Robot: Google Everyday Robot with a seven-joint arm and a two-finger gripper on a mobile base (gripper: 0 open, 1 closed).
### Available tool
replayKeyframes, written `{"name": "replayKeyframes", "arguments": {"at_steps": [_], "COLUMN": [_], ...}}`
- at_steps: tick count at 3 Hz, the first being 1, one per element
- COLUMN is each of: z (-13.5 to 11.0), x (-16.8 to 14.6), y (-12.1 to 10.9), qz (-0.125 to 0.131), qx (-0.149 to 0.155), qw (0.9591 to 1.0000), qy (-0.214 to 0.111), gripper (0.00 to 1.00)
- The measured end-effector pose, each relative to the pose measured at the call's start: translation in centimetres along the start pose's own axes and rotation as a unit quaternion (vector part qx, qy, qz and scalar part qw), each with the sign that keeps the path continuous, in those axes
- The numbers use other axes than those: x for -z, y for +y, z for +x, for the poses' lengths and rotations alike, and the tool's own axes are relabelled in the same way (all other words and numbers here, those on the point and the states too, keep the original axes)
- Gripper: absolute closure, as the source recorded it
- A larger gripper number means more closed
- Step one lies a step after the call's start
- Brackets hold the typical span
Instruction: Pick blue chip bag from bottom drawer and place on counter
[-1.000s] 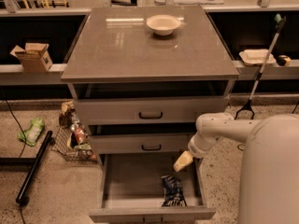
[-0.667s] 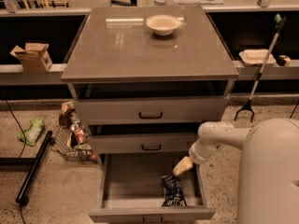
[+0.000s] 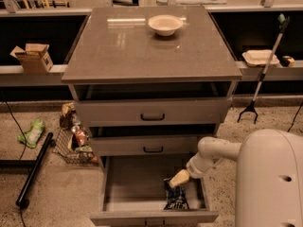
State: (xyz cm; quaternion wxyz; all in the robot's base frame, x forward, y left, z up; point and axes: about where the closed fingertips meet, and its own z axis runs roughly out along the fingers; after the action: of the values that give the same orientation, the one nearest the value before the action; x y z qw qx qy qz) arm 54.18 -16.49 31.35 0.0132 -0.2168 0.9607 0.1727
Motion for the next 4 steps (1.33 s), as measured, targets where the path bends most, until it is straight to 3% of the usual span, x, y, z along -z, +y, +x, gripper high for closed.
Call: {"name": "replayKeyframes", "arguments": {"at_steps": [1, 2, 4], "z": [0.0, 0.3, 0.9], "x": [0.0, -2.9, -8.8], "y": [0.0, -0.5, -3.6], "qz": [0.000, 0.012, 0.031], "qx": [0.000, -0.010, -0.038], "qw": [1.0000, 0.9998, 0.9983], "qy": [0.000, 0.015, 0.030], "gripper": [0.00, 0.00, 0.00]}}
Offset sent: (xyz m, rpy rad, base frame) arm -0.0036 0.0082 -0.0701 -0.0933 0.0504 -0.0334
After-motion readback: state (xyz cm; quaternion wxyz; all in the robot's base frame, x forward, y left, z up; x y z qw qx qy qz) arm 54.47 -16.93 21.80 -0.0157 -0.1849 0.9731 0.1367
